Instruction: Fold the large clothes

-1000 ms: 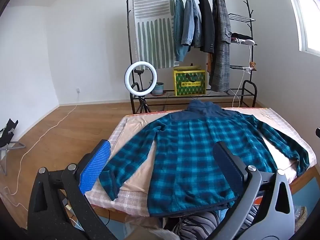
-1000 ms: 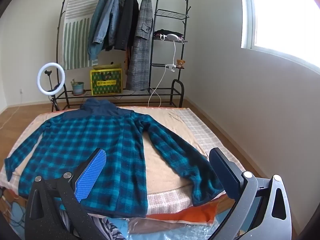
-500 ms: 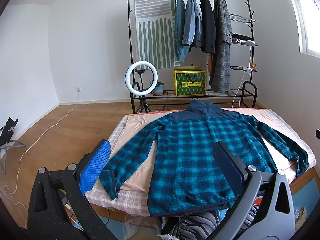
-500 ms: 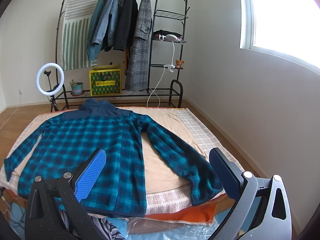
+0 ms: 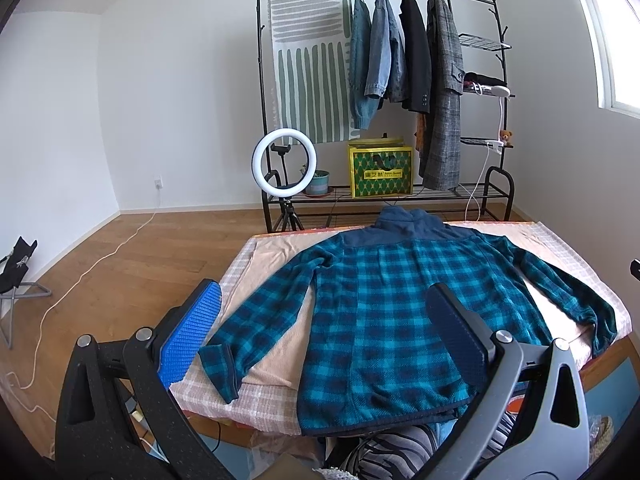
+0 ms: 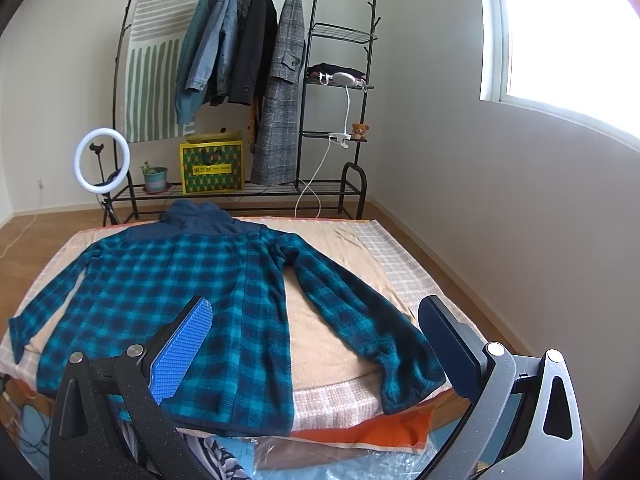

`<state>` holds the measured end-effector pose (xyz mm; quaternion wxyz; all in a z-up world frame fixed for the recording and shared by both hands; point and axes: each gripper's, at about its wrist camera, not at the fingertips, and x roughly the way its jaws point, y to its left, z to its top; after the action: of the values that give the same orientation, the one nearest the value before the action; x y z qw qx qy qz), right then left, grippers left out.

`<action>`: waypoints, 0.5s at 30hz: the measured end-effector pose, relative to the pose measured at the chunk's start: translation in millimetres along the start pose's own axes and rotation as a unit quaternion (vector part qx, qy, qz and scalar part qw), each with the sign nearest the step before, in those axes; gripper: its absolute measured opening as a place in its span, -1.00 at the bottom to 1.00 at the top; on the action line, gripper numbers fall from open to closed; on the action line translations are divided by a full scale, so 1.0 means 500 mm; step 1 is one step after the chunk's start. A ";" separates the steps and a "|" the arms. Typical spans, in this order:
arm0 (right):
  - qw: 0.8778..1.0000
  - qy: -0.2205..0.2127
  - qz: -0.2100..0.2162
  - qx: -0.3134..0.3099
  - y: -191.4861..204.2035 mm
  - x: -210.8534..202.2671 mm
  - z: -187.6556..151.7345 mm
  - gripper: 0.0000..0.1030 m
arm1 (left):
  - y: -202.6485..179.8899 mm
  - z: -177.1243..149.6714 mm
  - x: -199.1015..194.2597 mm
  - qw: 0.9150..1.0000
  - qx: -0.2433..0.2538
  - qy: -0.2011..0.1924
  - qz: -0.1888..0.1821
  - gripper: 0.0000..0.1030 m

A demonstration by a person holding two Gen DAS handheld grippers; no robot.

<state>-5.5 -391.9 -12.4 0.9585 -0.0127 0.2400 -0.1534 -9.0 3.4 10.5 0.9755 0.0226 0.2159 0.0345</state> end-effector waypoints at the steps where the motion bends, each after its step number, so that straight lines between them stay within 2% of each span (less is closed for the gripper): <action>1: 1.000 -0.001 0.001 0.000 0.001 -0.003 0.001 0.99 | 0.002 0.002 0.000 1.000 0.000 0.000 -0.001 1.00; 15: 1.000 -0.003 0.002 -0.001 0.003 -0.005 0.007 0.99 | 0.000 -0.004 0.000 1.000 0.001 -0.002 0.001 1.00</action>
<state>-5.8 -389.9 -8.4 0.9593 -0.0141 0.2378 -0.1516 -9.8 3.3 8.5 0.9758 0.0239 0.2144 0.0350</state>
